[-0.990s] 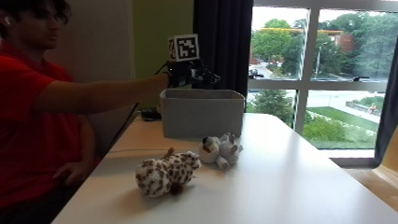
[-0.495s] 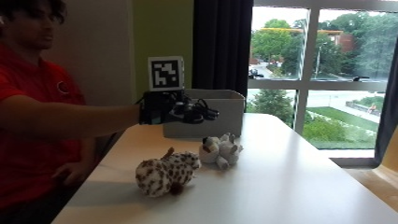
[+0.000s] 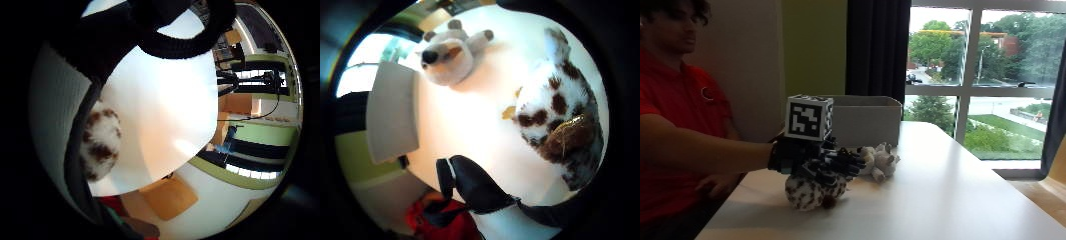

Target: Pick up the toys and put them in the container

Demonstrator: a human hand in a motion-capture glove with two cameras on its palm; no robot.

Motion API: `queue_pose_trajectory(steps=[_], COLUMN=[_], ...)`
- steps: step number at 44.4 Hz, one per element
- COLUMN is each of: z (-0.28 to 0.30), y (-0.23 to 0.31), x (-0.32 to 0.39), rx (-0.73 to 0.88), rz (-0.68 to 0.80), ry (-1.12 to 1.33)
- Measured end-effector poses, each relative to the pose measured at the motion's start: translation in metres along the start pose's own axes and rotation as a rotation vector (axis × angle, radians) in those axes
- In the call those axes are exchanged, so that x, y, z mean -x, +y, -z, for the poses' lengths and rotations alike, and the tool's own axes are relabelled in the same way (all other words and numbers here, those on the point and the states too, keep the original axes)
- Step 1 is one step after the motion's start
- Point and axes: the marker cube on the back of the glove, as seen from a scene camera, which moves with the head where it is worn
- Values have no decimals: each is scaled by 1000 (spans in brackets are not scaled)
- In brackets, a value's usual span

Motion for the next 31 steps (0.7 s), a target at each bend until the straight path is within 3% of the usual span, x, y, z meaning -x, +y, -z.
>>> queue_pose_trajectory(steps=[14, 25, 31], z=[-29, -38, -38], y=[0, 5, 8], x=[-12, -9, -13], rx=[55, 134, 114], rz=[-11, 118, 87], ry=[-2, 9, -10])
